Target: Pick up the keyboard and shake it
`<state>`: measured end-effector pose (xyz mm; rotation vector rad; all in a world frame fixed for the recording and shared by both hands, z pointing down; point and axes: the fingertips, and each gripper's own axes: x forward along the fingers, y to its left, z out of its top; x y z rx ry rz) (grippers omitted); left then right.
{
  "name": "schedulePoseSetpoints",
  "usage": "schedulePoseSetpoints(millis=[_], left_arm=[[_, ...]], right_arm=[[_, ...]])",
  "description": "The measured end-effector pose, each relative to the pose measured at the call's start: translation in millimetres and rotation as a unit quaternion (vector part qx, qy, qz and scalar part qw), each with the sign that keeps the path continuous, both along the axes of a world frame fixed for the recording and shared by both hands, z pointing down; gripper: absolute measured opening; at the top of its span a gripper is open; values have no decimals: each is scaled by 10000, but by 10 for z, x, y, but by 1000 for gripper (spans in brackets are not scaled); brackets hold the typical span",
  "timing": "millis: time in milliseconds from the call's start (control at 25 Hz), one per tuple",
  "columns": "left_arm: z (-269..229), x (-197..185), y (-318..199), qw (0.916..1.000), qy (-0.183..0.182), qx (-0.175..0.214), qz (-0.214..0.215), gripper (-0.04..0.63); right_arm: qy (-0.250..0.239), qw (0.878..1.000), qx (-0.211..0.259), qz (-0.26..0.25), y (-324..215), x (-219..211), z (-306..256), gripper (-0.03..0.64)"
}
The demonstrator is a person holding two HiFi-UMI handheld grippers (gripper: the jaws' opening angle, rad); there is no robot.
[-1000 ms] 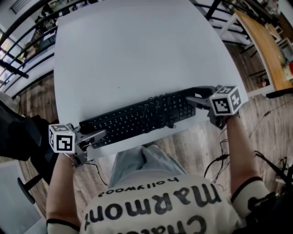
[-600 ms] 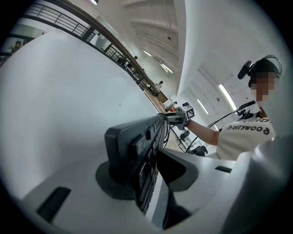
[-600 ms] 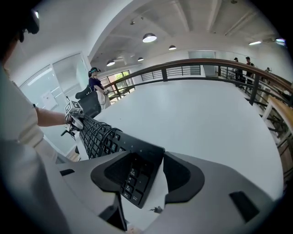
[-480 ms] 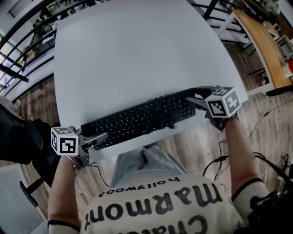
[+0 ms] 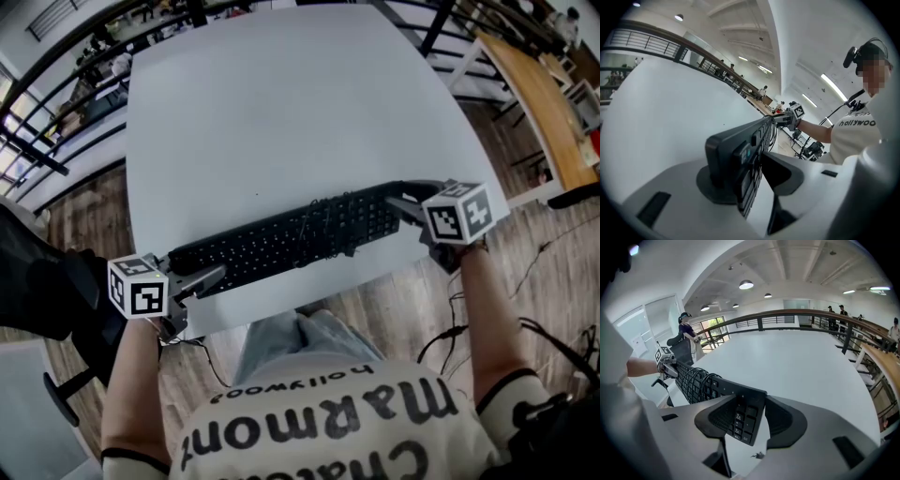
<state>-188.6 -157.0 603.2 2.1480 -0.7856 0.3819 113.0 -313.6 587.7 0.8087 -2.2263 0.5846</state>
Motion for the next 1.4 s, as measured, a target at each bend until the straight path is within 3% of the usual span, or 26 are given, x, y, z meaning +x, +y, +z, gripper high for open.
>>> schedulePoseSetpoints(millis=[240,480,560,640,800,960,1120,1200,1280,1400], left_arm=[[89,-29,-28,9968,-330,729,-38,158],[-88,43,53,9852,-761,1535,-112,164],[-385,62,42,9787,-922,1833,-88,163],[-989,29,-61,9697,-1155,2152,-55,162],[-2176,20,-292,9433,-1583,2918,32,154],[-2566,121,-281,9077,-1992,3693,76,150],[-3230,50,-203,8595,-2417,4503,129,150],[-3751,85,-178,8270,-2700,4929,127,150],[-4171,168,-136,7894,-2991,5360,124,144],[-4478,251,-16,7382,-3267,5900,145,140]], right_arm=[[-101,9984,555,74,-2,-15,74,212],[-213,9926,1190,150,79,100,-96,212],[-355,9901,1344,193,88,108,-365,212],[-529,9872,1488,244,2,66,-893,210],[-858,9762,1967,323,-235,56,-1999,209],[-1136,9585,2591,363,-238,158,-2361,209],[-1439,9349,3214,440,-169,91,-2969,209],[-1621,9201,3532,485,-188,103,-3436,209],[-1803,9048,3823,522,-202,158,-3827,209],[-1992,8853,4164,570,-154,206,-4134,209]])
